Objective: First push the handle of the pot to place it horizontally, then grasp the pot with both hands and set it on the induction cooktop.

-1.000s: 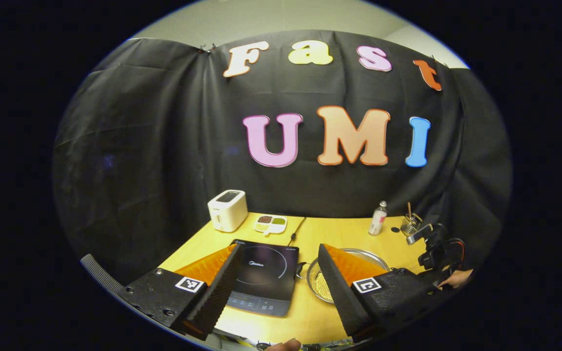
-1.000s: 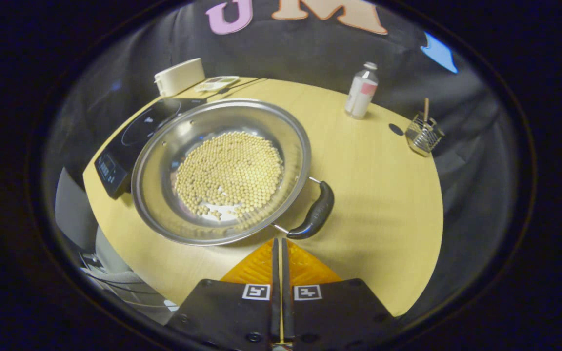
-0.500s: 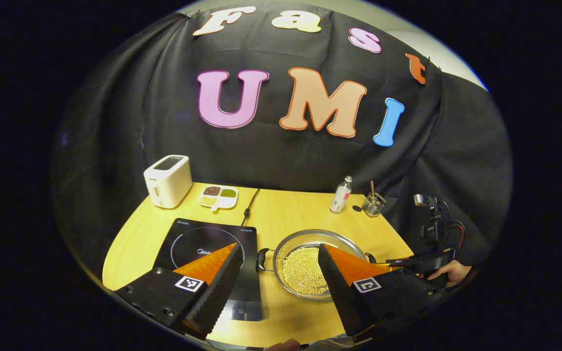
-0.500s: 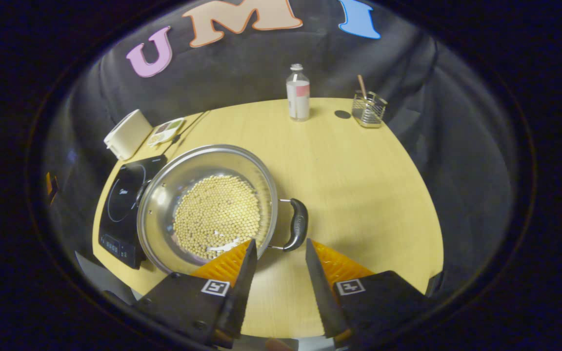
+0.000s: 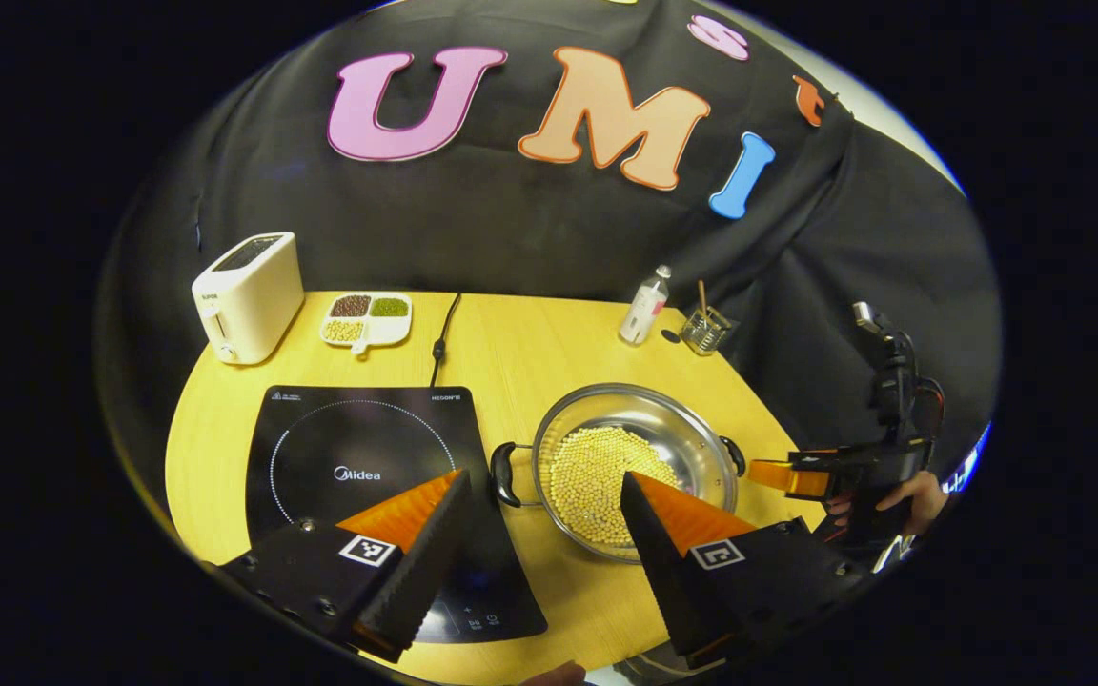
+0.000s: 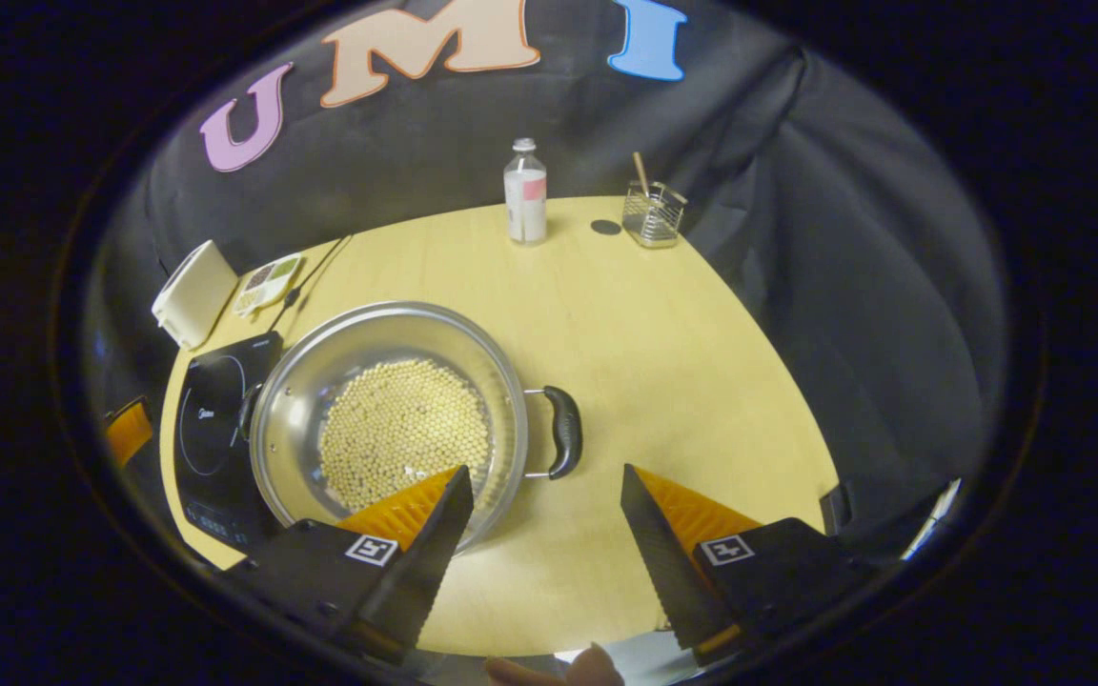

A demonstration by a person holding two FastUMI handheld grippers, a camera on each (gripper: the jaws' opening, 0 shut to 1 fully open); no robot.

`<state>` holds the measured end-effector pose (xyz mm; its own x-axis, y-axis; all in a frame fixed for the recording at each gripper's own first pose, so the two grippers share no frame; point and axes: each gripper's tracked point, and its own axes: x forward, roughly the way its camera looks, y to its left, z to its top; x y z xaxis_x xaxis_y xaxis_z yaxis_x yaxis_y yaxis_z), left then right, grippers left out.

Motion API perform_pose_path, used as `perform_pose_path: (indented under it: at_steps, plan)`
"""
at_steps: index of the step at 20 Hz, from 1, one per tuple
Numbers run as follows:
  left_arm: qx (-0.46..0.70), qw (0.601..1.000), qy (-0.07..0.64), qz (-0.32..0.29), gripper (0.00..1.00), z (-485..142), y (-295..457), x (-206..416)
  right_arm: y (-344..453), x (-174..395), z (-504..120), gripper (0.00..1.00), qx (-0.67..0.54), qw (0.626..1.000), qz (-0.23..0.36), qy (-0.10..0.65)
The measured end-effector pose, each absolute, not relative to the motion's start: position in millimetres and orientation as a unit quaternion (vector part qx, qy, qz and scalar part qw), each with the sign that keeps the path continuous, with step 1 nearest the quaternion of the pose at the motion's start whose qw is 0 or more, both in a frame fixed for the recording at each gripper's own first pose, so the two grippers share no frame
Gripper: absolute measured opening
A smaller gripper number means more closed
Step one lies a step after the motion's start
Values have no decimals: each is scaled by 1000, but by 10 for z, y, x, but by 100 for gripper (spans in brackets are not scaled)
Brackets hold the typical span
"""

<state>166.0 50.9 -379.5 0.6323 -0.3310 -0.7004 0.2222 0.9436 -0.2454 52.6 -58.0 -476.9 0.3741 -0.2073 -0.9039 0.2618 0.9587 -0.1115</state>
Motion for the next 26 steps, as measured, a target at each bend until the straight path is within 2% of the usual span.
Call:
perform_pose_path:
  at_steps: [6, 10, 13, 17, 23, 24, 25, 26]
  plan:
    - [-53, 883, 446, -136, 97, -4273, 417, 1921, -676, 702, -5113, 99, 41, 818, -123, 560]
    - [-49, 867, 475, -139, 93, -4588, 260, 1974, -686, 812, -5346, 99, 58, 812, -96, 573]
    - [-46, 867, 481, -124, 92, -4716, 278, 2094, -698, 878, -5481, 99, 66, 806, -83, 583]
    - [-70, 840, 525, -116, 90, -4974, 249, 2027, -730, 925, -5622, 97, 69, 801, -68, 591]
    - [-63, 834, 539, -100, 87, -5101, 188, 2131, -761, 918, -5785, 98, 95, 788, -60, 605]
    - [-60, 830, 546, -99, 93, -5126, 155, 2125, -773, 937, -5801, 98, 95, 787, -60, 606]
    - [-60, 827, 550, -99, 87, -5137, 114, 2128, -785, 935, -5825, 96, 95, 786, -62, 608]
    - [-60, 825, 553, -101, 93, -5156, 63, 2134, -816, 933, -5846, 91, 95, 784, -65, 610]
